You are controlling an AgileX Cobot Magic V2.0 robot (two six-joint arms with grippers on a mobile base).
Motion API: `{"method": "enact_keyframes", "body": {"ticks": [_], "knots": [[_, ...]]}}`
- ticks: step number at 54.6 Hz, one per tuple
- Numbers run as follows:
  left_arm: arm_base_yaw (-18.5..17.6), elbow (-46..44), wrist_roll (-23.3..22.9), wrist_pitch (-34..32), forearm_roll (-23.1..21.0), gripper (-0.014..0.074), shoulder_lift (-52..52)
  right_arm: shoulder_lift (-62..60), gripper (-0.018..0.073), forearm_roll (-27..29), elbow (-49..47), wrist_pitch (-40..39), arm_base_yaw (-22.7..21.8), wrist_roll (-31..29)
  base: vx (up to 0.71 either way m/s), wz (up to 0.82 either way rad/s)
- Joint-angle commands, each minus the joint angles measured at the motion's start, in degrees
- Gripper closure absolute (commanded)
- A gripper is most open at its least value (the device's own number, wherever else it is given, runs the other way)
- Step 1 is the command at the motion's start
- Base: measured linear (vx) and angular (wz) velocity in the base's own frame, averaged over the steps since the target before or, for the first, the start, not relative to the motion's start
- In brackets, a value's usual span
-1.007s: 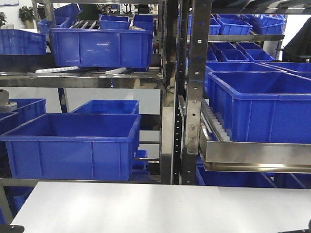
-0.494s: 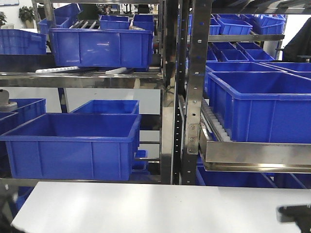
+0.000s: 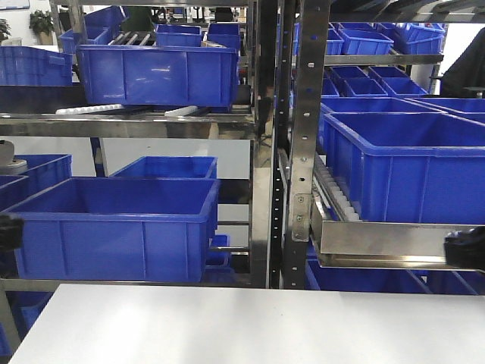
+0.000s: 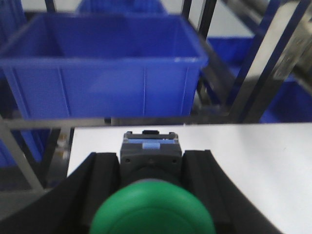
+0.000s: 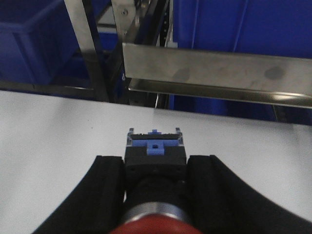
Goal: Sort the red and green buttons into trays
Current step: 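Drive the base away from the table holding both buttons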
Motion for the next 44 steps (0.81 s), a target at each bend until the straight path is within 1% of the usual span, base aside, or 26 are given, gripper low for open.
{"method": "enact_keyframes", "body": {"ticks": [1, 5, 15, 23, 27, 33, 39, 44], "knots": [[-0.12, -0.58, 1.85, -4.03, -1.23, 0.0599, -6.16, -5.17, 0.0568, -0.09, -0.28, -3.95, -0.10, -0.73, 0.00, 0.00], [-0.12, 0.99, 3.34, -4.57, -1.23, 0.0599, -10.35, -9.81, 0.0568, -0.48, 2.40, -5.48, -0.10, -0.78, 0.00, 0.00], [-0.07, 8.13, 3.16, -3.81, -1.23, 0.0599, -19.56, -17.98, 0.0568, -2.86, 9.62, -8.06, -0.15, -0.93, 0.00, 0.00], [-0.07, 14.03, 3.30, -7.44, -1.23, 0.0599, -25.67, -21.39, 0.0568, -2.87, 13.12, -8.44, -0.15, -0.93, 0.00, 0.00], [-0.07, 15.50, 3.29, -7.76, -1.23, 0.0599, -27.79, -21.94, 0.0568, -2.87, 13.17, -8.08, -0.15, -0.93, 0.00, 0.00], [-0.07, 16.71, 3.13, -6.52, -1.23, 0.0599, -29.78, -22.22, 0.0568, -2.87, 13.17, -7.78, -0.15, -0.77, 0.00, 0.00], [-0.07, 16.95, 3.12, -3.25, -1.23, 0.0599, -30.53, -22.22, 0.0568, -2.87, 13.17, -7.57, -0.15, -0.68, 0.00, 0.00], [-0.07, 16.95, 3.12, -1.87, -1.23, 0.0599, -30.58, -22.22, 0.0568, -2.87, 13.17, -7.57, -0.15, -0.68, 0.00, 0.00]]}}
